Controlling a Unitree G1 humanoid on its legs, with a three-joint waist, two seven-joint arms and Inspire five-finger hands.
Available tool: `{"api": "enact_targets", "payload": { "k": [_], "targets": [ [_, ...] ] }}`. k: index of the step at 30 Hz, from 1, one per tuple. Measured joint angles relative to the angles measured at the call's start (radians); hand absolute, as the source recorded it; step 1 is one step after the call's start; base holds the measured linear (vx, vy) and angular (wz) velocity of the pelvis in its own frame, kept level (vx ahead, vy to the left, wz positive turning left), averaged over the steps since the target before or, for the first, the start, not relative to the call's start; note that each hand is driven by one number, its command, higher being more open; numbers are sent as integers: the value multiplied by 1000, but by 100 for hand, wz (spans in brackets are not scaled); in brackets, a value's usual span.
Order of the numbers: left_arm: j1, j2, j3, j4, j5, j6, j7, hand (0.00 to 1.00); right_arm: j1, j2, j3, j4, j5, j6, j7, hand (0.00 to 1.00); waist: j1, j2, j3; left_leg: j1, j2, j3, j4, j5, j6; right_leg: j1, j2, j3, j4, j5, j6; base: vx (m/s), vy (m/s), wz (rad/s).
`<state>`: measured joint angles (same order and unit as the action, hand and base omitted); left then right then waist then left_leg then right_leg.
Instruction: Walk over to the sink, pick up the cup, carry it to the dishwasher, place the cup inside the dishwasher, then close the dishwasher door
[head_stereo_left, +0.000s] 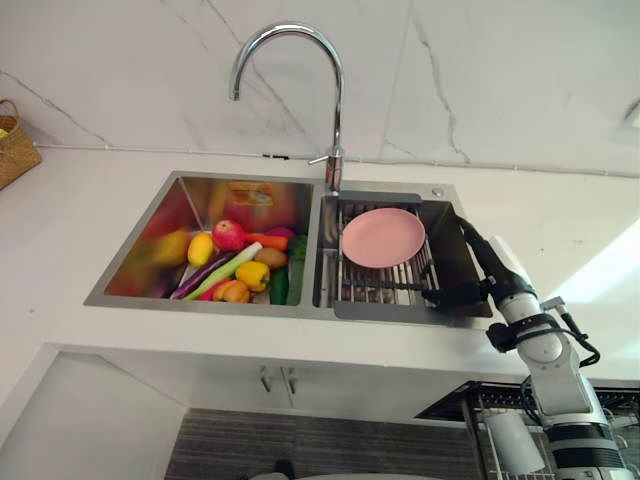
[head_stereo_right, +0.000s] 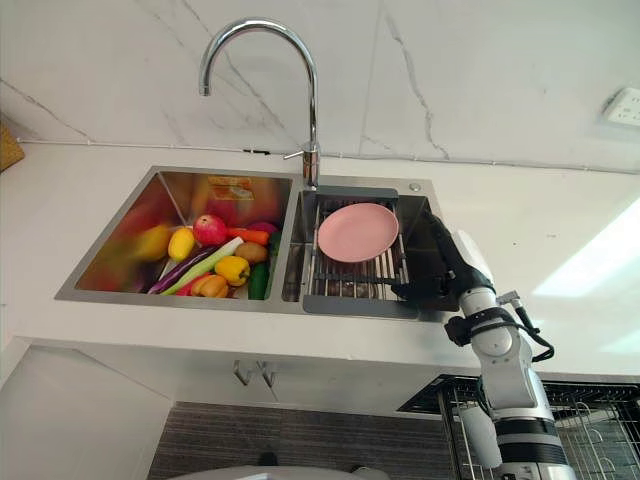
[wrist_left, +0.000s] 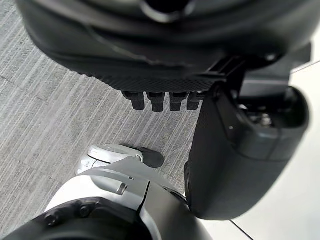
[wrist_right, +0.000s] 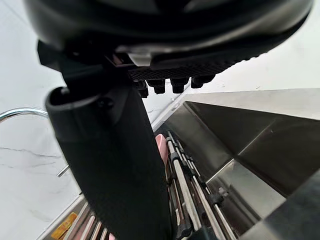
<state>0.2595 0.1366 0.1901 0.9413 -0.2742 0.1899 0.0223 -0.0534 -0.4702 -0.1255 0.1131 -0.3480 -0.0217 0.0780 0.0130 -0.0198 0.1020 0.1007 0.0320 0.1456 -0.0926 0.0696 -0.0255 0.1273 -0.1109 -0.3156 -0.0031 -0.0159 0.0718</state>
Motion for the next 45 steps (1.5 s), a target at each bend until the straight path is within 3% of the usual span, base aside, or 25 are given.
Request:
{"api": "enact_targets", "payload": {
  "k": [15, 34, 45],
  "targets": [
    [16, -12, 1, -37, 40, 8, -7, 100, -66, 43, 35, 162, -87, -9, -167, 100, 26, 9, 5, -15, -31, -84, 0, 14, 16, 29, -26, -88, 0, -10, 16, -17, 11, 17],
    [27, -20, 4, -46, 66, 4, -26, 100, -209, 53, 57, 356, -126, 102, -348, 100, 57, 14, 25, -23, -62, -154, -1, 22, 26, 52, -53, -151, 16, -24, 35, 4, 8, 11],
    [31, -19, 4, -53, 82, 0, -29, 100, -227, 58, 57, 370, -171, 103, -444, 100, 59, 13, 45, -21, -68, -164, -1, 22, 26, 61, -58, -159, 19, -29, 38, -2, 2, 3]
  ]
}}
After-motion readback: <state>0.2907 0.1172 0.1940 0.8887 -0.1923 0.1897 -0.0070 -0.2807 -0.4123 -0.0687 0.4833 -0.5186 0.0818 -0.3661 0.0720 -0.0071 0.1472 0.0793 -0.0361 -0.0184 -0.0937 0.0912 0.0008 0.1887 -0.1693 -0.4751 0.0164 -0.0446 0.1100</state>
